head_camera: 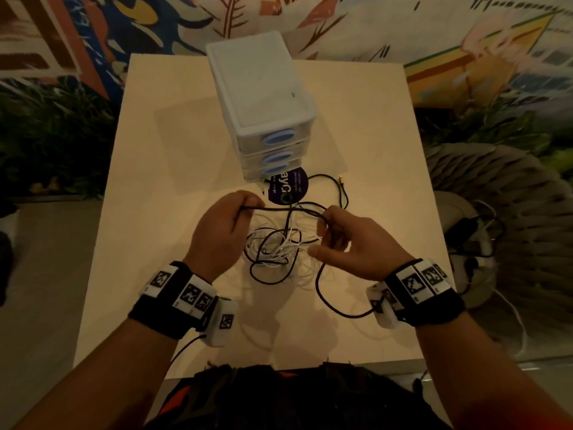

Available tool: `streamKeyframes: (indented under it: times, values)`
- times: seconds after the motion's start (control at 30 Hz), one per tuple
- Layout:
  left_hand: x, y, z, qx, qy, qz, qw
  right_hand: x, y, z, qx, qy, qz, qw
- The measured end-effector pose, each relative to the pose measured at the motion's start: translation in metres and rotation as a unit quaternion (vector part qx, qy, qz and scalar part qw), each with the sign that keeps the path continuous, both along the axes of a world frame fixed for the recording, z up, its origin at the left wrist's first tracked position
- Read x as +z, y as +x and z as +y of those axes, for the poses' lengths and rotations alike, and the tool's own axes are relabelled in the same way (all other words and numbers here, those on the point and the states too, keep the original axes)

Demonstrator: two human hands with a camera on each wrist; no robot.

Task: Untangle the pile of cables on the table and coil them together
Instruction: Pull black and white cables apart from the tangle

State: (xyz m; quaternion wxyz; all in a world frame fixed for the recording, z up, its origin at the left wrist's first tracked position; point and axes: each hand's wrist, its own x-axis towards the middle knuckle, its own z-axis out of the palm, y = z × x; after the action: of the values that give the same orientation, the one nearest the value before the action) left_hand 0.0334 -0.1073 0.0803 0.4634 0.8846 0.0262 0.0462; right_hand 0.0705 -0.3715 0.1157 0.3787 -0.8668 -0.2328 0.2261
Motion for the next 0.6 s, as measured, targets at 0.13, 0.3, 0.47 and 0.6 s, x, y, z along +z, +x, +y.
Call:
streamKeyframes:
  times: [0.13, 0.3, 0.47, 0.6]
  values:
    - [0.017, 0.000, 0.004, 0.065, -0.074, -0.043, 0.994, -0.009, -0.010, -0.021, -0.107, 0.079, 0.016, 0.991]
    - [0.022, -0.005, 0.015, 0.092, -0.137, -0.053, 0.985, -0.040, -0.004, -0.057, -0.281, 0.041, -0.057, 0.957]
    - [0.026, -0.008, 0.012, 0.059, -0.154, -0.054, 0.985, -0.063, 0.001, -0.057, -0.301, -0.046, 0.092, 0.948]
    - [0.032, -0.014, 0.008, -0.003, -0.151, -0.055, 0.987, -0.075, 0.004, -0.043, -0.269, -0.093, 0.161, 0.945]
